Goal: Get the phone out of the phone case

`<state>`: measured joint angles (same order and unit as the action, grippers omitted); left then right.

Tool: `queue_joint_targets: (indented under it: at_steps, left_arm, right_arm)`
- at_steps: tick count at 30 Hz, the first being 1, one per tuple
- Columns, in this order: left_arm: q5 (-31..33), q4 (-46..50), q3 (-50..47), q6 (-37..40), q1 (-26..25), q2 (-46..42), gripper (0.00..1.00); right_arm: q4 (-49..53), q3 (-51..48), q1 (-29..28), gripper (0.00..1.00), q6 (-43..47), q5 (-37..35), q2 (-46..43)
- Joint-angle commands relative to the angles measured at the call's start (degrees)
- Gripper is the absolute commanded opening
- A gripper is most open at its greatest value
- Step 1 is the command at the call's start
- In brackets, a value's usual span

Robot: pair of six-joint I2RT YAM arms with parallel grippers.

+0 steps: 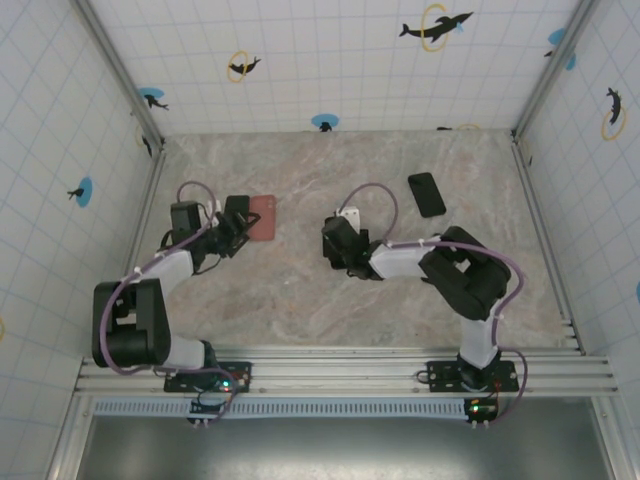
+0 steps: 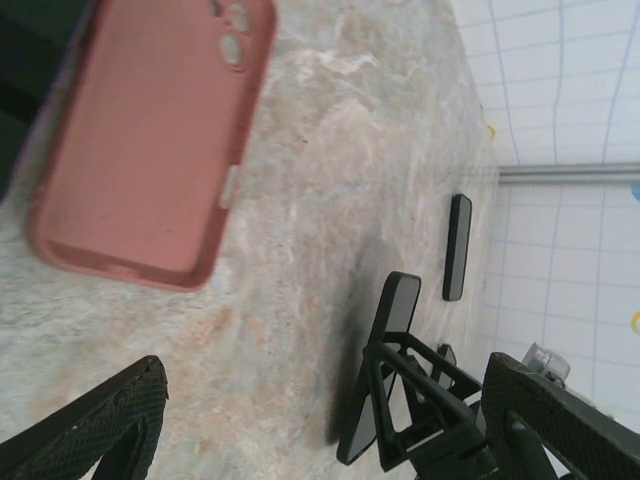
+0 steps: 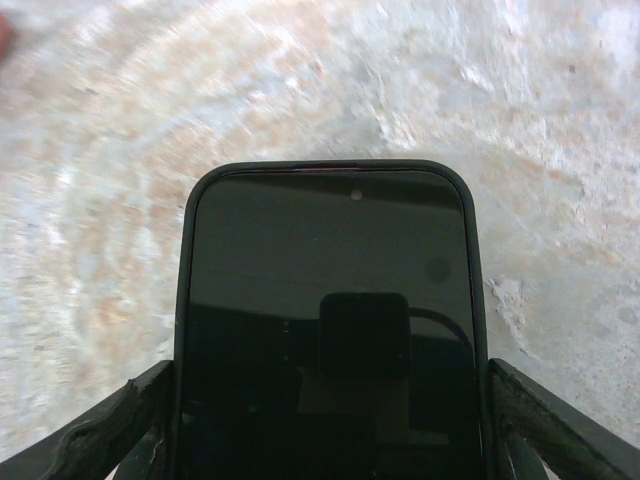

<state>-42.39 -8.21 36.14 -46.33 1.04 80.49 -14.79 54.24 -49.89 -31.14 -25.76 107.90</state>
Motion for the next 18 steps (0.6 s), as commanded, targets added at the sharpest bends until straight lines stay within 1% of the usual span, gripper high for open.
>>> queue_joint_targets:
  at_steps: [1,4,9,13,18]
  left_arm:
    - [1.85,0.81,2.39,3.66,-2.44,-2.01,0.82]
    - [3.29,0.42,3.25,5.15,-5.55,-2.83,0.81]
    - [4.75,-1.01,4.86,6.59,-11.44,-3.48,0.76]
    - [6.91,-1.54,6.93,7.16,-15.55,-2.68,0.70]
    - [7.74,-2.61,11.07,7.48,-20.02,-0.11,0.64]
  right_arm:
    - [-17.41,-4.51,0.49,0.52,4.08,2.12,-5.04]
    - [-23.53,-7.91,0.54,0.52,5.38,4.43,-7.38]
    - [-29.26,-10.95,0.75,0.51,6.08,8.01,-10.60]
    - [-31.22,-11.95,0.90,0.51,6.44,11.30,-12.99]
    - [-31.22,-12.05,1.38,0.50,5.89,14.97,-14.93]
